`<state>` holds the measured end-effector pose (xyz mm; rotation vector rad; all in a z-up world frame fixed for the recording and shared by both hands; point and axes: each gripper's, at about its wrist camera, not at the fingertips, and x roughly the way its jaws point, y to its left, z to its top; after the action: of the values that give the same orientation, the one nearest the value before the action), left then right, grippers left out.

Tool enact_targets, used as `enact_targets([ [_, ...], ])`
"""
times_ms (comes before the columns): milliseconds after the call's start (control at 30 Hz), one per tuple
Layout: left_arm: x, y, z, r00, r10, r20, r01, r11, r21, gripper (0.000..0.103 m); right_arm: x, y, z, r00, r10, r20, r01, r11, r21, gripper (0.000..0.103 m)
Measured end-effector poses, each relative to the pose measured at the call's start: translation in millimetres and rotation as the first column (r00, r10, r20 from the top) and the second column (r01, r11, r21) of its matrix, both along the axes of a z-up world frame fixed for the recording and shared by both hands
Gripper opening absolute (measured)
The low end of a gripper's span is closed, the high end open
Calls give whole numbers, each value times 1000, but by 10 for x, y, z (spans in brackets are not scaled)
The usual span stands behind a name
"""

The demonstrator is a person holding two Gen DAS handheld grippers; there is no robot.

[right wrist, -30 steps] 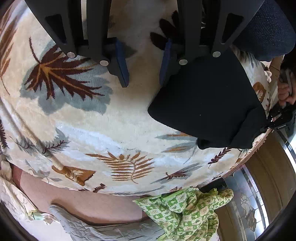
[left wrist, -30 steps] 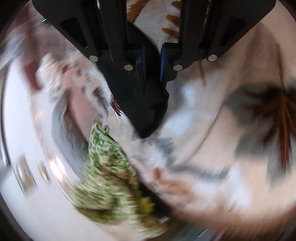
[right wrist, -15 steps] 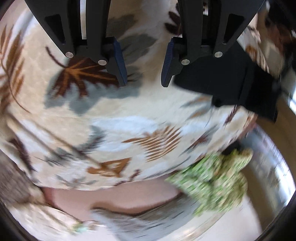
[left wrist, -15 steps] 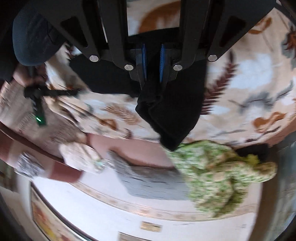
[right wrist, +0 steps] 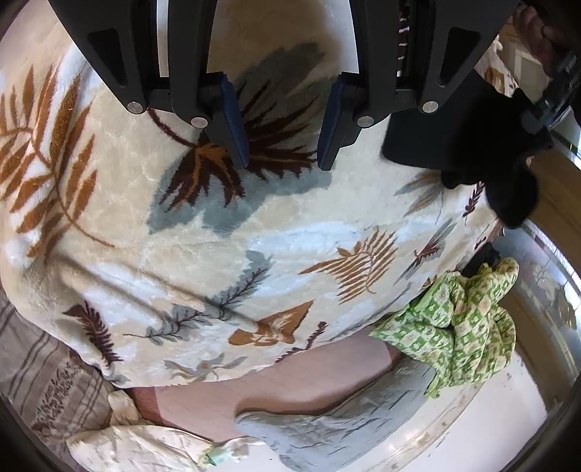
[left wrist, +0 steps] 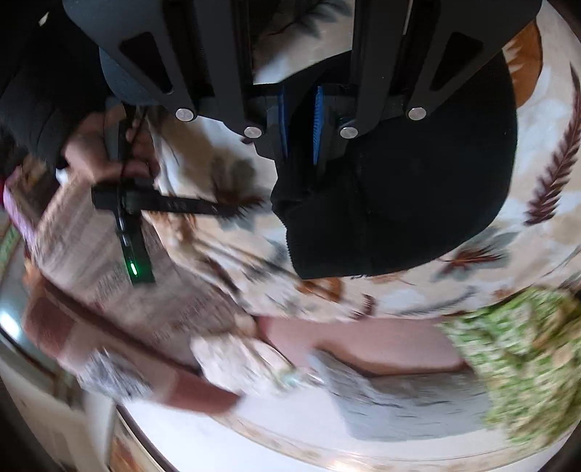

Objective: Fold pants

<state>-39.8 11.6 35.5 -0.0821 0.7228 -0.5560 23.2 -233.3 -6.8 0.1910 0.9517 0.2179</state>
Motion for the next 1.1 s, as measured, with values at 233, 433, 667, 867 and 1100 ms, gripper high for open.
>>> enact_targets([
  [233, 172, -301, -211, 992, -81, -96, 89, 992, 84, 8, 1, 59, 15, 1000, 20, 7, -20, 1000, -9, 42],
  [433, 227, -335, -389, 977, -112, -184, 130, 988, 87, 18, -2, 108, 6, 1000, 28, 9, -28, 999, -42, 43],
  [667, -18, -3, -174, 948, -255, -188, 240, 966, -101, 40, -35, 163, 93, 997, 36, 66, -31, 997, -74, 43],
  [867, -172, 1044, -149, 988, 19, -154, -50, 979, -199, 31, -291, 632, 485, 882, 392, 260, -396, 917, -39, 43],
  [1100, -83, 1129, -605, 957, 67, -281, -129, 969, -211, 0, -366, 1403, -26, 632, 772, -70, -772, 619, -145, 16],
])
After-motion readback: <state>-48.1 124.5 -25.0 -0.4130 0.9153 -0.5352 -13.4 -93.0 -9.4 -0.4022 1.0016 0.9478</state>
